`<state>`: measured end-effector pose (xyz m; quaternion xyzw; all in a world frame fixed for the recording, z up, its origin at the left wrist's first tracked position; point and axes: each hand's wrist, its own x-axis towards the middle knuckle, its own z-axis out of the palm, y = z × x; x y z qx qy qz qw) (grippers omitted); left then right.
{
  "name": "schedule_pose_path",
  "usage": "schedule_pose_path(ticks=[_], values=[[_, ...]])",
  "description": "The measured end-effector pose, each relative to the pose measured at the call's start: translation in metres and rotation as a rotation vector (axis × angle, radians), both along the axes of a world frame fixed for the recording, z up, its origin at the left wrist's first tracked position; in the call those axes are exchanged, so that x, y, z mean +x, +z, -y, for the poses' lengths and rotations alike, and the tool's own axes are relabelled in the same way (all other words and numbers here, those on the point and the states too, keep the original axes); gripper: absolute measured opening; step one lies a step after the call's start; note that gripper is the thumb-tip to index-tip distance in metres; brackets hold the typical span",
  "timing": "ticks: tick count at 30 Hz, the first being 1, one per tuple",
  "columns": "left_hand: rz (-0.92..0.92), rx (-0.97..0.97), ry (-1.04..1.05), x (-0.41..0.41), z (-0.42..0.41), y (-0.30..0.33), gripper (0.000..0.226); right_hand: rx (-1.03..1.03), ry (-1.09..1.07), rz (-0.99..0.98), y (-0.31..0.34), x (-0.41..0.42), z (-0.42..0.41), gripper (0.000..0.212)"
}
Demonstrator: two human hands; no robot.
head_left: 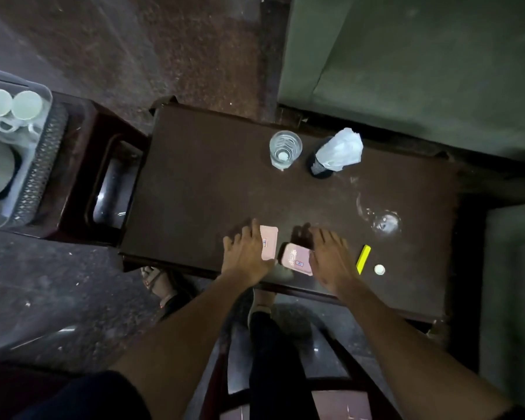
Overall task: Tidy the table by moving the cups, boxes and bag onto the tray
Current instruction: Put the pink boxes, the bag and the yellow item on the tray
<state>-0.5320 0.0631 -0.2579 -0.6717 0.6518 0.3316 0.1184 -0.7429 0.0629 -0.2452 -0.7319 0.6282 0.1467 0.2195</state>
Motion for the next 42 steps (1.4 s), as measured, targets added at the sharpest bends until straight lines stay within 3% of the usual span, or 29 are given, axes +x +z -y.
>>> schedule_pose_path(ticks=[4, 9, 16, 21, 27, 35, 42], values=[[0.013, 0.025, 0.221, -0.023, -0.018, -0.01, 0.106, -0.003, -0.013, 0.094, -0.015, 0.008, -0.012, 0.057], [0.023, 0.041, 0.341, -0.037, -0.025, -0.016, 0.066, -0.069, 0.013, 0.146, -0.02, 0.037, 0.005, 0.056], [-0.104, 0.091, 0.505, -0.037, -0.013, -0.025, 0.064, 0.121, -0.001, 0.221, -0.028, 0.066, 0.034, 0.06], [-0.235, -0.003, 0.634, -0.008, -0.003, -0.027, 0.041, 0.123, -0.103, 0.301, -0.017, 0.089, 0.05, 0.046], [-0.347, -0.312, 0.814, 0.09, 0.05, 0.009, 0.029, -0.064, -0.138, 0.468, 0.026, 0.181, 0.12, 0.034], [-0.332, -0.801, 0.974, 0.286, 0.11, 0.088, 0.039, -0.321, -0.016, 0.629, 0.082, 0.397, 0.202, 0.028], [-0.27, -0.893, 1.044, 0.411, 0.102, 0.093, 0.047, -0.275, 0.166, 0.687, 0.092, 0.541, 0.21, 0.035]])
